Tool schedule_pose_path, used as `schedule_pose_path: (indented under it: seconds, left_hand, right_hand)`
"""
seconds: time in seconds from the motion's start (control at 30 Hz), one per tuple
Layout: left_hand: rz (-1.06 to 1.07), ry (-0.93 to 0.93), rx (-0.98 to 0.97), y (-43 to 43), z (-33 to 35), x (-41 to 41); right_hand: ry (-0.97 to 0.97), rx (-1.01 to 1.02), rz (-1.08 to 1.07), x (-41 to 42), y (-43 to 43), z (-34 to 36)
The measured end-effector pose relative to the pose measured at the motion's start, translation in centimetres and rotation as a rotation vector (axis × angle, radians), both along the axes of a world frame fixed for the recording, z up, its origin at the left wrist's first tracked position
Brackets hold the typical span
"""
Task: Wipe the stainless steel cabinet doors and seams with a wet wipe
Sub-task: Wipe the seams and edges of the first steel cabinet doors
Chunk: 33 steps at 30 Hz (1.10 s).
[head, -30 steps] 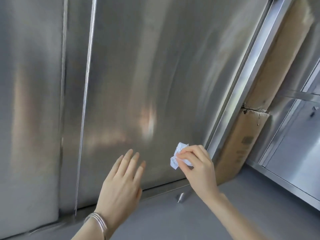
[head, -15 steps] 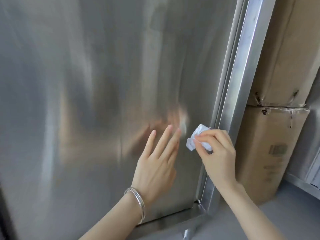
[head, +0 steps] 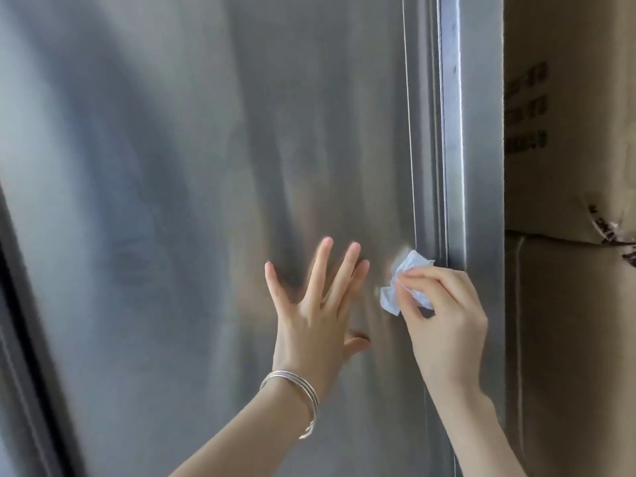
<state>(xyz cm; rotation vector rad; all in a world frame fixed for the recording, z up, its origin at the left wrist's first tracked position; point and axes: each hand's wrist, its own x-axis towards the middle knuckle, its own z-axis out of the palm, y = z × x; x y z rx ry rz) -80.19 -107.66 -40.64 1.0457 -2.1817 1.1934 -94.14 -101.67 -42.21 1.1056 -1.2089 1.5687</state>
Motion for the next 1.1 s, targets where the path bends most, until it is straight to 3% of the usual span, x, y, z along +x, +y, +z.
schedule_pose_path:
  seconds: [0.17,0.5,0.73,0.93,1.0,1.1]
  left_hand:
    - [0.025,-0.019,-0.07,-0.1,-0.1,0.6]
    - [0.028,-0.043,-0.14,-0.4,-0.1,2.0]
    - [0.008,-0.044,-0.216,-1.8,-0.4,4.7]
    - [0.103,-0.016,-0.135,-3.1,-0.7,9.4]
    - [0.058,-0.01,-0.105,-3.2,-0.5,10.5]
    - [-0.176,0.121,-0.123,-3.4,0.7,11.2]
  right_hand:
    - [0.005,-0.016,0.075,0.5,0.2,0.2]
    - [0.22,0.201,0.055,-0.2,2.3,-1.4]
    - [0.218,0.207,0.045,0.4,3.4,0.0]
    - [0.185,0.167,0.094,3.1,2.6,2.3]
    - [0.159,0.135,0.109,4.4,1.6,3.7]
    - [0.176,0.095,0.133,5.8,0.5,6.1]
